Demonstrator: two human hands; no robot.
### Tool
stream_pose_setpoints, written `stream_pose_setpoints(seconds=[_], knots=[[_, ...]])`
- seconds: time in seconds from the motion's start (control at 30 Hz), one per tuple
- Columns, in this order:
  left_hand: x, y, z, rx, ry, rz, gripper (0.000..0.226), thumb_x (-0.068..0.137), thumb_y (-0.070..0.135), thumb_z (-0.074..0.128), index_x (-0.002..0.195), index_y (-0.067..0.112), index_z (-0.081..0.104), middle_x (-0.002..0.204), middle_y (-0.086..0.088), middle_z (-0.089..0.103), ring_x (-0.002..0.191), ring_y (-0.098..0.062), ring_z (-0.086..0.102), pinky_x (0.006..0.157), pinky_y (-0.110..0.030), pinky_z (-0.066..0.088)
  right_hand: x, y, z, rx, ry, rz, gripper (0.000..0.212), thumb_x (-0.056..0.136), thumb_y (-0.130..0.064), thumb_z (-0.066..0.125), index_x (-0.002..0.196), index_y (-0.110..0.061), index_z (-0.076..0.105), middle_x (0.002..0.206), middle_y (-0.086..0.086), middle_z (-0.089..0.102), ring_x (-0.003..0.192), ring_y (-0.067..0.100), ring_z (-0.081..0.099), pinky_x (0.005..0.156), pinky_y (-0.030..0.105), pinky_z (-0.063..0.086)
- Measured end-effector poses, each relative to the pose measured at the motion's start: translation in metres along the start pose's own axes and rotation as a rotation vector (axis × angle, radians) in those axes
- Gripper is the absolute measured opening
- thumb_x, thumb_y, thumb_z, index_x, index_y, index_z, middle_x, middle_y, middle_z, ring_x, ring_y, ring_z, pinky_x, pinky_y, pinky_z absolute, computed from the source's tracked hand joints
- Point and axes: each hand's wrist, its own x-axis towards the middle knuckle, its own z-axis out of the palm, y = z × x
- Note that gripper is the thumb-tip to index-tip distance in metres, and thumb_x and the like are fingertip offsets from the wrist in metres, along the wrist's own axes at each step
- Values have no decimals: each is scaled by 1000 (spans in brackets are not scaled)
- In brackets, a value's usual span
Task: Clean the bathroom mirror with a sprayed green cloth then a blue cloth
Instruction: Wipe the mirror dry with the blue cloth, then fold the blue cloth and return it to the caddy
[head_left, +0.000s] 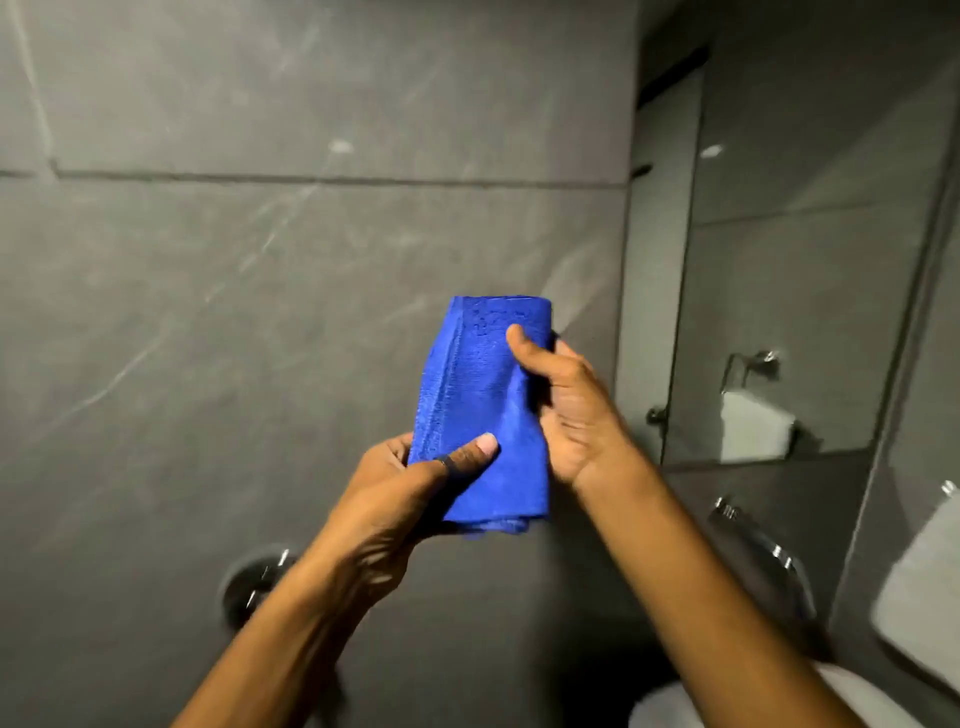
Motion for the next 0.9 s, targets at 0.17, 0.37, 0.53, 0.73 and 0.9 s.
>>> stream_pose_setpoints(seconds=[0.17, 0.37, 0.53, 0.73, 0.9], knots=[[-114, -140, -70, -97, 123, -319, 33, 67, 17, 90, 99, 12, 82, 95, -11, 82, 76, -23, 76, 60, -30, 61, -74, 116, -44, -274, 58, 235, 28, 86, 2, 67, 112, -8, 71, 96, 5, 77, 87, 15, 72, 86, 30, 61], [-258, -335, -106, -196, 490, -812, 34, 78, 5, 81, 111, 2, 75, 90, -10, 81, 65, -16, 73, 57, -28, 60, -182, 300, -131, -842, -142, 794, 37, 81, 17, 68, 117, 10, 65, 92, 12, 77, 58, -10, 64, 66, 8, 55], [-341, -474, -118, -306, 695, -1118, 35, 87, -1, 72, 121, -7, 69, 106, -18, 79, 81, -22, 74, 64, -27, 61, -263, 452, -207, -1177, -409, 1114, 36, 78, 6, 77, 113, 9, 71, 109, 26, 73, 89, 15, 59, 82, 28, 47], [-353, -613, -161, -338, 927, -1134, 11, 92, 1, 69, 102, 3, 69, 101, -15, 70, 88, -26, 64, 76, -33, 57, -301, 612, -249, -1217, -438, 1014, 34, 74, 4, 78, 108, 4, 75, 90, 19, 73, 85, 15, 59, 60, -5, 36], [-341, -684, -191, -197, 935, -1148, 35, 94, 1, 66, 75, 20, 44, 46, 4, 60, 36, -7, 51, 39, -18, 40, -311, 684, -270, -1233, -430, 926, 40, 74, 3, 78, 113, 7, 70, 92, 13, 70, 90, 15, 58, 75, 1, 45]])
